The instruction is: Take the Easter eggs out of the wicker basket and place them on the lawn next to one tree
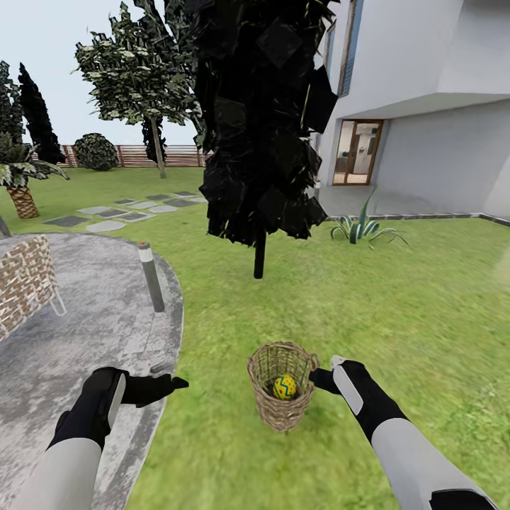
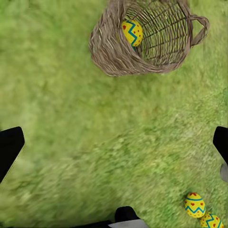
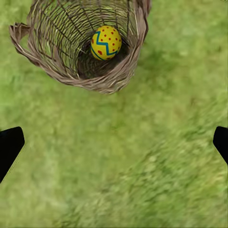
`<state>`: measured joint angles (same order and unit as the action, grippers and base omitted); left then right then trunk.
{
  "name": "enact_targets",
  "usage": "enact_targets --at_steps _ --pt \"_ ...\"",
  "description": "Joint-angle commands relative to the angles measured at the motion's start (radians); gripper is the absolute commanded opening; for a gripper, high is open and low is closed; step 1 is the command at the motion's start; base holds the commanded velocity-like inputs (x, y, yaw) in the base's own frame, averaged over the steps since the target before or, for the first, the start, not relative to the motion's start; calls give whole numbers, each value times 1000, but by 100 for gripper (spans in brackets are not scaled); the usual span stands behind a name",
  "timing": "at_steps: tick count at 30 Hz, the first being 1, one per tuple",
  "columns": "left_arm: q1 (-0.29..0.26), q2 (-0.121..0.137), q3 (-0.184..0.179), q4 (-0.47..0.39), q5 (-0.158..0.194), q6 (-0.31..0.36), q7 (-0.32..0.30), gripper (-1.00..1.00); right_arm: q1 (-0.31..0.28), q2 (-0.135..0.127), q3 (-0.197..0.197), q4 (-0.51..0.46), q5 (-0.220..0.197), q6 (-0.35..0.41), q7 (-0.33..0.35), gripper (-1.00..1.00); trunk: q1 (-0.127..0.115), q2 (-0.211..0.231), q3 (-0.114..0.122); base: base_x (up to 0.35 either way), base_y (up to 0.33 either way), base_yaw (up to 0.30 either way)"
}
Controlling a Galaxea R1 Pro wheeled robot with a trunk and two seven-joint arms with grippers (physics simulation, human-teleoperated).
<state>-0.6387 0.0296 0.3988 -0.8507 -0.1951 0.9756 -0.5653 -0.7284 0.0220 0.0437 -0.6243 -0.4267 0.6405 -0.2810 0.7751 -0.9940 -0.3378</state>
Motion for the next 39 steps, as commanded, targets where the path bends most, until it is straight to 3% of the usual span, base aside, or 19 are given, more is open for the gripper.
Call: enact_targets --at_steps 1,16,33,39 --pt "-1 0 3 -1 -10 3 -10 100 -1 0 4 -1 -12 3 -10 100 1 -1 -1 267 157 0" --pt "-1 0 2 -1 -10 2 -10 100 -1 0 4 -2 -15 4 -10 100 1 -1 -1 269 144 0" --pt "-1 -2 2 -1 -10 2 -10 100 -1 1 4 -1 -14 17 -14 100 1 -1 -1 294 10 0" --pt "-1 -2 2 -1 -10 2 -10 100 -2 33 8 7 -9 25 -20 100 1 -1 -1 48 0 0"
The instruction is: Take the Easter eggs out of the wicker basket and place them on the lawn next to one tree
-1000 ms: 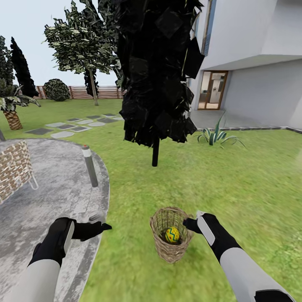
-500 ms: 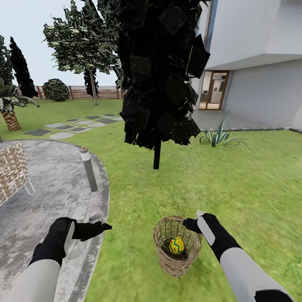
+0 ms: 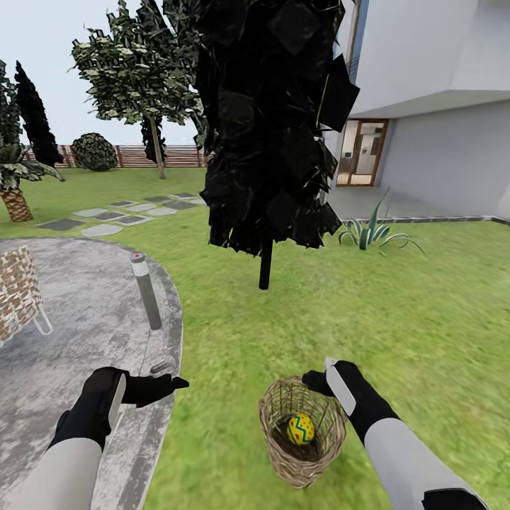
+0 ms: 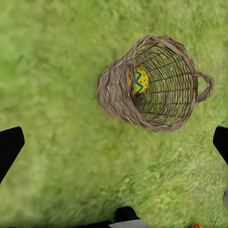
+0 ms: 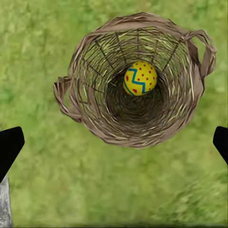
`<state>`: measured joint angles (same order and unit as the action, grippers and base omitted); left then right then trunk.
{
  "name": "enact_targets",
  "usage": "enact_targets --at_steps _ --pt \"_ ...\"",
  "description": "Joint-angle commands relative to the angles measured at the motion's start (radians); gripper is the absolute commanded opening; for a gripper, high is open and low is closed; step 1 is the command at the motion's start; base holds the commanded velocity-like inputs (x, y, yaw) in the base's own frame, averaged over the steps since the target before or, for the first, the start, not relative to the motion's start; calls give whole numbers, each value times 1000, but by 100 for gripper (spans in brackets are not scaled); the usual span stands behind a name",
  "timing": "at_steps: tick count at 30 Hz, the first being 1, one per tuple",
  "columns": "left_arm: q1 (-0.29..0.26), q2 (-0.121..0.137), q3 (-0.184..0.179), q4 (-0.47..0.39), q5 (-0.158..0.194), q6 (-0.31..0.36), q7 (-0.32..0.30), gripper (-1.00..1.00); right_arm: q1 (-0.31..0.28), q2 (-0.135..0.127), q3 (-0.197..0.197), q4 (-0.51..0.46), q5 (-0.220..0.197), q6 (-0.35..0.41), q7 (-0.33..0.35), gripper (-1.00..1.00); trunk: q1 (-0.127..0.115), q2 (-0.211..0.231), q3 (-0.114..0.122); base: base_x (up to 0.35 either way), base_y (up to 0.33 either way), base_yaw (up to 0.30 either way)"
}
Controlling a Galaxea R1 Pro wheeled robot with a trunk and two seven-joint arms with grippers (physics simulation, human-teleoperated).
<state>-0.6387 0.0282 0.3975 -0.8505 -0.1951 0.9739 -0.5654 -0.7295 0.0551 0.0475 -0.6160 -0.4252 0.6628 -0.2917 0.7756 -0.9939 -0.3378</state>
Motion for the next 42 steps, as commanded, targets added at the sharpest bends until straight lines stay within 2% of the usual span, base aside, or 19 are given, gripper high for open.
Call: enact_targets --at_steps 1,6,15,29,37,39,42 --pt "-1 -1 3 -1 -10 3 -10 100 -1 4 4 0 -9 10 -10 100 0 -1 -1 9 0 0" --pt "-1 -1 3 -1 -10 3 -10 100 -1 13 4 5 -7 50 -12 100 0 -1 -1 2 0 0" --pt "-1 0 3 -1 -10 3 -10 100 1 19 5 61 0 45 -12 100 0 -1 -1 139 0 0" --pt "-1 1 3 -1 -10 3 -10 100 1 34 5 66 5 43 -12 100 0 -1 -1 267 22 0" --pt "-1 1 5 -31 -9 7 -11 100 1 34 5 67 5 43 -12 100 0 -1 -1 60 15 0" --pt "-1 0 18 -42 -9 11 -11 100 1 37 6 67 5 43 -12 100 0 -1 -1 3 1 0" --pt "-1 0 56 -48 -9 14 -11 100 1 39 6 67 5 44 -11 100 4 -8 -4 0 0 0"
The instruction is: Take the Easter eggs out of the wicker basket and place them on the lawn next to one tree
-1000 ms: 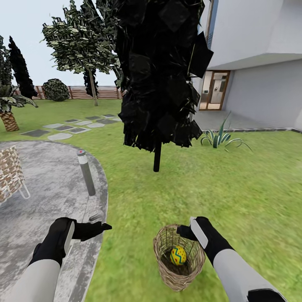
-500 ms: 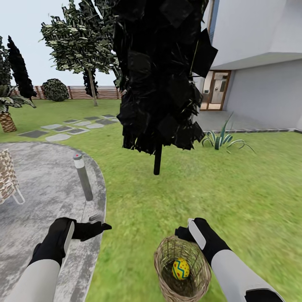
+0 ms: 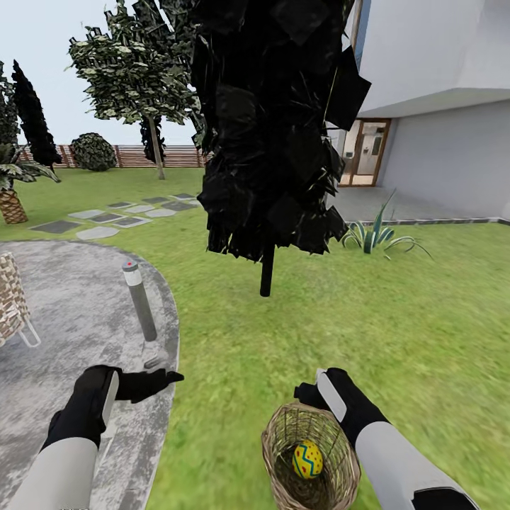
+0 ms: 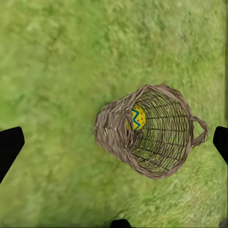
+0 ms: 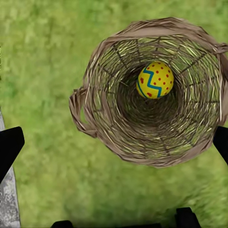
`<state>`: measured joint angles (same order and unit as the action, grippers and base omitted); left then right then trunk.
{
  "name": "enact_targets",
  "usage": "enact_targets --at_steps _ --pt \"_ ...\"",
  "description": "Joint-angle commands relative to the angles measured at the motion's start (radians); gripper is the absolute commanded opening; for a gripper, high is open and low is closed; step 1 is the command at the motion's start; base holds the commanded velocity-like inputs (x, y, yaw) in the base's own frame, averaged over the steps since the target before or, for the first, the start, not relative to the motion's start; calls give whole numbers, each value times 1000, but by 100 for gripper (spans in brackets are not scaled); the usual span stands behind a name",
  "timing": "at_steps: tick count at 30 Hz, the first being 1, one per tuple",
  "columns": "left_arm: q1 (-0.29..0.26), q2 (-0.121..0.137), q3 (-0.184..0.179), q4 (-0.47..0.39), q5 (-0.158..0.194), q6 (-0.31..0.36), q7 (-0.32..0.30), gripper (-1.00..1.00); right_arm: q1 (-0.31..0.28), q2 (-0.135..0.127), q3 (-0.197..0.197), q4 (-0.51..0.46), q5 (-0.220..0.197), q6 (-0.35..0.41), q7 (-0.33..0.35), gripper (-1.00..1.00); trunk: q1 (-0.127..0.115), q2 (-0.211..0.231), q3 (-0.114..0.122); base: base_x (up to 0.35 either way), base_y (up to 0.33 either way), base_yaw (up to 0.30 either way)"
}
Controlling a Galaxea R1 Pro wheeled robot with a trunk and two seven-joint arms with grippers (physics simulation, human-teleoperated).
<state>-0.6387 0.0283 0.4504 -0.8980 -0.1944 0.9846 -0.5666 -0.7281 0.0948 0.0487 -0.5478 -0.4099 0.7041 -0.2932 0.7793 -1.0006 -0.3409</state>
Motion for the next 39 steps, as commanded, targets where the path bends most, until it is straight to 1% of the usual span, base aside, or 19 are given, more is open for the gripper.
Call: enact_targets --at_steps 1,7,10,14,15,17,21,23,24,26,32,34,36,38,39 --pt "-1 -1 12 -2 -9 4 -10 100 -1 -1 5 -2 -10 3 -9 100 4 -8 -4 0 0 0" --pt "-1 -1 23 -2 -8 6 -10 100 -1 -2 6 -3 -10 0 -8 100 27 -50 -23 0 0 0" --pt "-1 -2 23 -2 -1 7 -10 100 -1 -8 6 -3 -10 -24 -8 100 39 -71 -33 0 0 0" --pt "-1 -1 24 -2 33 8 -10 100 0 -12 5 -3 -9 -38 -9 100 54 -99 -45 0 0 0" --pt "-1 -1 23 -2 47 8 -10 100 0 -14 5 -3 -10 -41 -9 100 58 -106 -48 0 0 0" --pt "-1 -1 22 -2 64 8 -10 100 0 -16 5 -3 -10 -57 -9 100 65 -120 -55 0 0 0" --pt "-1 -1 24 -2 69 8 -10 100 -1 -16 6 -3 -10 -66 -9 100 81 -148 -67 0 0 0" --pt "-1 -1 38 -2 73 8 -10 100 -1 -17 6 -3 -10 -68 -9 100 88 -162 -73 0 0 0" --pt "-1 -1 48 -2 76 8 -10 100 -1 -17 5 -3 -10 -68 -9 100 92 -169 -77 0 0 0" --pt "-1 0 82 -2 80 8 -10 100 0 -17 5 -3 -10 -69 -9 100 100 -183 -83 0 0 0" --pt "-1 2 143 -2 82 13 -16 100 -1 -17 5 -3 -10 -69 -9 100 123 -225 -102 0 0 0" --pt "-1 2 161 -1 84 13 -51 100 -1 -17 5 -3 -10 -69 -9 100 131 -239 -108 0 0 0" --pt "0 9 174 -1 85 13 -144 100 -1 -17 5 -2 -10 -68 -9 100 138 -253 -114 0 0 0" --pt "1 29 176 0 84 13 -230 100 -1 -16 5 -2 -10 -68 -9 100 146 -267 -120 0 0 0" --pt "2 48 177 2 83 13 -305 100 -1 -16 5 -2 -10 -67 -9 100 150 -274 -124 0 0 0"
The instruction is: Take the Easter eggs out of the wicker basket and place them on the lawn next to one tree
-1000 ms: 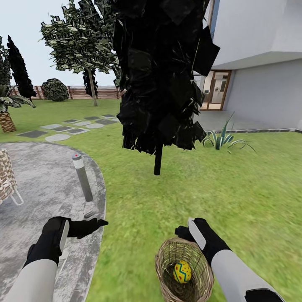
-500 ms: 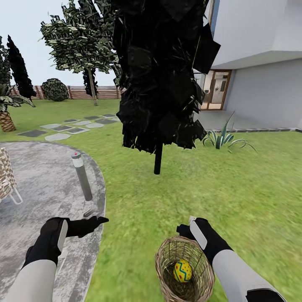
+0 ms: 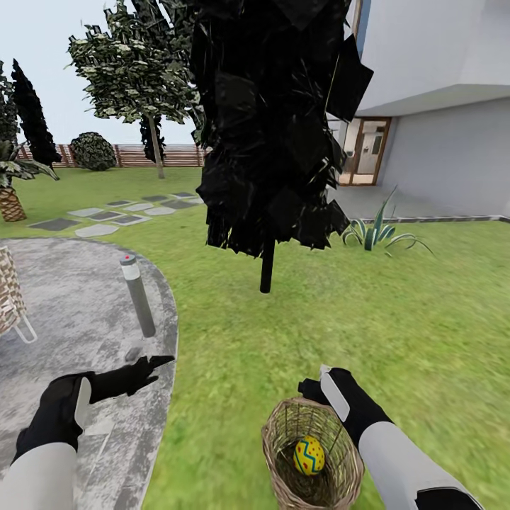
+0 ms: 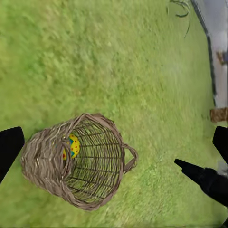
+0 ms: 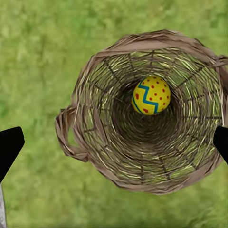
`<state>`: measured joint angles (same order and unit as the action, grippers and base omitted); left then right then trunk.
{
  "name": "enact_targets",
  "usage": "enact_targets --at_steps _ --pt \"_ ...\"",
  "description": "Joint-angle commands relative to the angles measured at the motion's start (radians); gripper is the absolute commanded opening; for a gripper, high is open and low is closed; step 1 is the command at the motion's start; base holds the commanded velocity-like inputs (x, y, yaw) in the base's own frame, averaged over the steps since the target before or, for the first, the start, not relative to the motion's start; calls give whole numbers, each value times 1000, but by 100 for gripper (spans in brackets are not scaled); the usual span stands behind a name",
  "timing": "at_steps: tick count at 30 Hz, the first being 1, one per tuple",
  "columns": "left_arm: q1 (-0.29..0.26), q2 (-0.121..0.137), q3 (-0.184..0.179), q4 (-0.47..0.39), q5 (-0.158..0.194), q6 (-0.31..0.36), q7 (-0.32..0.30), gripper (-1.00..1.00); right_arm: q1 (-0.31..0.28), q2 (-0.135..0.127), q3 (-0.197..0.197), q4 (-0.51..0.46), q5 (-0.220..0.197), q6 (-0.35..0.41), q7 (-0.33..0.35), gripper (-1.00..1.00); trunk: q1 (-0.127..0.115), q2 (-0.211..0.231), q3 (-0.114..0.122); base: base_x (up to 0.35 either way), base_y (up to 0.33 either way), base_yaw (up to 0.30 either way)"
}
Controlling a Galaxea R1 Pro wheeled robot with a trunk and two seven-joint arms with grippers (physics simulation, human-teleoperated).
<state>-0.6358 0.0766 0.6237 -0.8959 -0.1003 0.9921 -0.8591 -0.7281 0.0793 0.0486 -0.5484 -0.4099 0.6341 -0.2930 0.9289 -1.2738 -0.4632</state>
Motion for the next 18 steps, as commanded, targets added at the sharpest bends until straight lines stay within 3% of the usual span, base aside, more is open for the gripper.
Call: enact_targets --at_steps 1,13,18 --pt "0 8 4 1 -11 5 -55 100 -1 0 5 -1 -10 3 -9 100 4 -8 -4 0 0 0" --pt "4 18 4 6 -10 44 -136 100 -1 -2 5 -1 -11 6 -8 100 50 -92 -42 0 0 0" --pt "9 29 2 13 -16 51 -205 100 -1 -1 5 -1 -12 10 -9 100 69 -127 -58 0 0 0"
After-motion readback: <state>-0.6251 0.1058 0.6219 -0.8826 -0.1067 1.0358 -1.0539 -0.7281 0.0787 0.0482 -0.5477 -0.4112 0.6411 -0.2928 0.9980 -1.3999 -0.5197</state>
